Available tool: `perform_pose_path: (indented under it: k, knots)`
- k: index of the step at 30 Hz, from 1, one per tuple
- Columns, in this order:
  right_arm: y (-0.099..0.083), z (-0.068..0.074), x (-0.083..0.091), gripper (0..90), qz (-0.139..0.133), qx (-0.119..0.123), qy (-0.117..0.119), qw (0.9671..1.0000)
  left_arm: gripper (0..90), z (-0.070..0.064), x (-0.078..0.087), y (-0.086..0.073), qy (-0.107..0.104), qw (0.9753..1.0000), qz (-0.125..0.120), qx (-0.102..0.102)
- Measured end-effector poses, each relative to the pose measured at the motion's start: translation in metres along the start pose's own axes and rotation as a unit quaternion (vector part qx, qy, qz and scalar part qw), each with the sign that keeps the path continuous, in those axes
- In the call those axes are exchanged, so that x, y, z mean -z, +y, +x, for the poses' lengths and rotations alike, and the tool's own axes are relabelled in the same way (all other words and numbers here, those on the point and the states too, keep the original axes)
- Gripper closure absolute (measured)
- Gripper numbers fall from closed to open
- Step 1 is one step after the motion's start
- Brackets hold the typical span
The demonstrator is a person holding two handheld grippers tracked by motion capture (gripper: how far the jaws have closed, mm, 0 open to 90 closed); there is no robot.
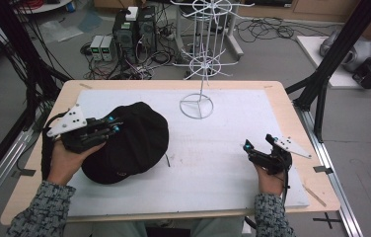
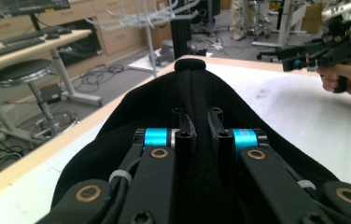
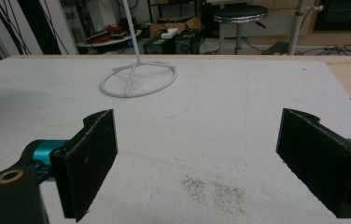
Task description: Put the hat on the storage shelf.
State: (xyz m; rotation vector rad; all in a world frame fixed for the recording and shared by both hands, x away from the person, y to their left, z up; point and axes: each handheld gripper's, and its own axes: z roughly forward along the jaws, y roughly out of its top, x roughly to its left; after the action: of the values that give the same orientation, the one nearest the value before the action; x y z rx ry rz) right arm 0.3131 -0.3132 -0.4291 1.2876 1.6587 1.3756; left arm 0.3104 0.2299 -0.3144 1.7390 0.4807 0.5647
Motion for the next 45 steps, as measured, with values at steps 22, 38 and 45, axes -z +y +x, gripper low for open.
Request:
perform_pose_path:
  k: [22, 38, 45]
  knots:
    - [-0.001, 0.004, -0.004, 11.6, 0.002, -0.001, 0.012, 0.9999, 83.8, 0.027, 0.034, 0.06, 0.03, 0.9976, -0.06, -0.016]
    - [-0.001, 0.001, -0.005, 11.6, 0.001, -0.003, 0.015, 0.9999, 83.8, 0.045, 0.038, 0.112, 0.039, 0.9928, -0.11, -0.028]
    - [-0.001, 0.001, -0.006, 11.6, 0.002, -0.006, 0.018, 0.9998, 83.8, 0.049, 0.032, 0.132, 0.04, 0.9917, -0.117, -0.036]
